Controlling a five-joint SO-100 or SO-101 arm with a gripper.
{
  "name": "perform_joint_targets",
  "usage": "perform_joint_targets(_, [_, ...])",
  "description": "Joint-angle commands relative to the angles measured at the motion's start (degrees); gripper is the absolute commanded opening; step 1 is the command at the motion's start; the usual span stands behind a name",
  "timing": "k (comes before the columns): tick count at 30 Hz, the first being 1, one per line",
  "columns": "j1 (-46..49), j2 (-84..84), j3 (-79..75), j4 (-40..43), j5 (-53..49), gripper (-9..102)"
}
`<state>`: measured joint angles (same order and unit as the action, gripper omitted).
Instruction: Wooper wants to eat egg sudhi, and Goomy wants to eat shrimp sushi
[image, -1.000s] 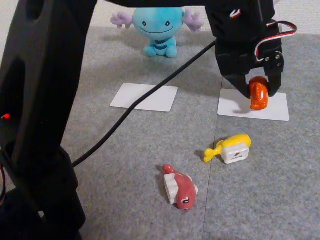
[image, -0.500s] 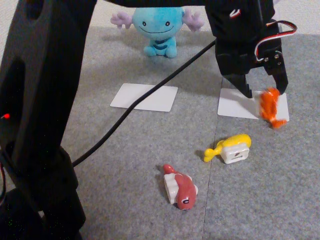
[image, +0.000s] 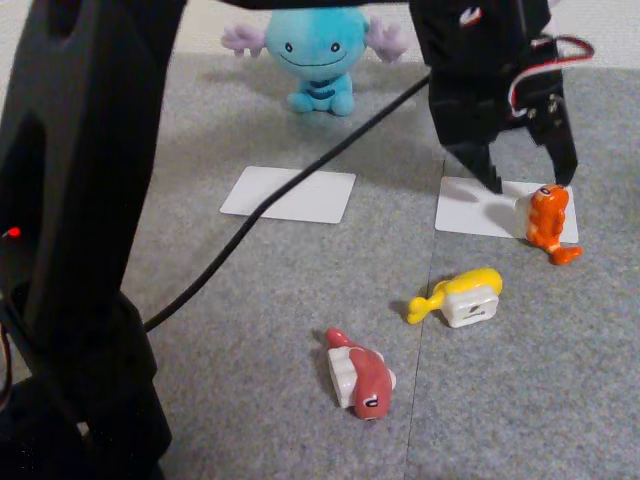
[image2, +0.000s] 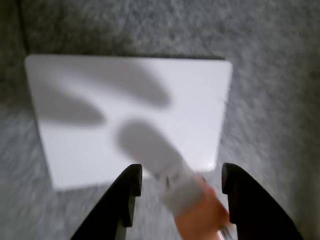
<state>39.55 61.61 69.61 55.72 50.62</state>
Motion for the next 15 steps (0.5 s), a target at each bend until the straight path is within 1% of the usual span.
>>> perform_joint_targets(1, [0.26,10.02,-3.43,4.92,0.35,19])
perform_joint_targets(6, [0.0,19.69,-2.9,19.34,-0.7,19])
perform_joint_targets(10, [1.05,23.29,-2.72,28.04,-3.25,18])
perform_joint_targets(12, [3.08,23.64,-2.72,30.32,-5.62,18])
perform_joint_targets(15, [8.17,23.55,-2.72,29.44,-9.58,18])
